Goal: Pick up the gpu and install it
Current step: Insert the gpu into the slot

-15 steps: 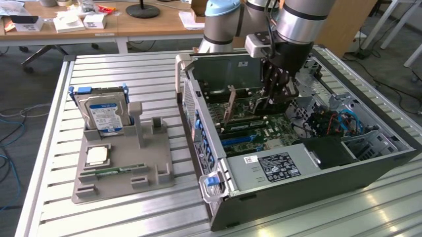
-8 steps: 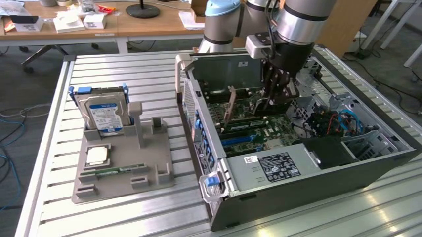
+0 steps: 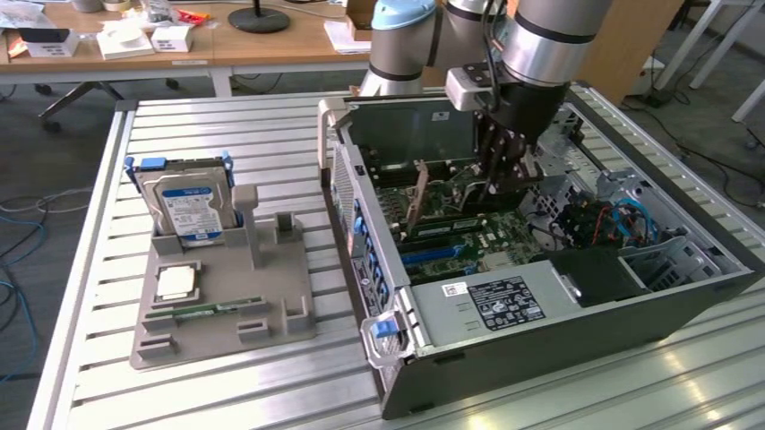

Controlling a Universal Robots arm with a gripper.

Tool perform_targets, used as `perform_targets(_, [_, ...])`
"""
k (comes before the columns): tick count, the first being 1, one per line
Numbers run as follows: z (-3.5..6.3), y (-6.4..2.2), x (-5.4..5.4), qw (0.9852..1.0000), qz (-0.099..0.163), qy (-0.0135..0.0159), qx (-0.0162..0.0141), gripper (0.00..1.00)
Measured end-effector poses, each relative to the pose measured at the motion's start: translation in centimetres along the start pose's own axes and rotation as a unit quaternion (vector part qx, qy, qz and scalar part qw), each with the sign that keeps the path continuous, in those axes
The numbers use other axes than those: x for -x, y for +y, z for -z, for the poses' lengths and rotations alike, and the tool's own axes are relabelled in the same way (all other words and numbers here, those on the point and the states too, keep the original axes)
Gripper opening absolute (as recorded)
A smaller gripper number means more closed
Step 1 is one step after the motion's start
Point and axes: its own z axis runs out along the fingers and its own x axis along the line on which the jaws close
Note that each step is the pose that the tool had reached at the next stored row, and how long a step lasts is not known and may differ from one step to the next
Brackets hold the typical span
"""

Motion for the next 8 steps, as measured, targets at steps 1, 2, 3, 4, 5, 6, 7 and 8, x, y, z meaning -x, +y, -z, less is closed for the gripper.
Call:
perform_targets(1, [-0.11,0.0,-0.01,1.0,0.0,0.0,0.0,0.26])
perform_targets(2, [-0.22,0.0,-0.02,1.0,0.0,0.0,0.0,0.26])
perform_targets(3, [-0.33,0.0,-0.04,1.0,0.0,0.0,0.0,0.26])
perform_targets(4, [-0.46,0.0,-0.04,1.0,0.0,0.0,0.0,0.26])
perform_targets(5, [-0.59,0.0,-0.05,1.0,0.0,0.0,0.0,0.26])
perform_targets(6, [-0.72,0.0,-0.07,1.0,0.0,0.0,0.0,0.26])
perform_targets(7, [-0.85,0.0,-0.08,1.0,0.0,0.0,0.0,0.26])
perform_targets(8, [-0.98,0.0,-0.09,1.0,0.0,0.0,0.0,0.26])
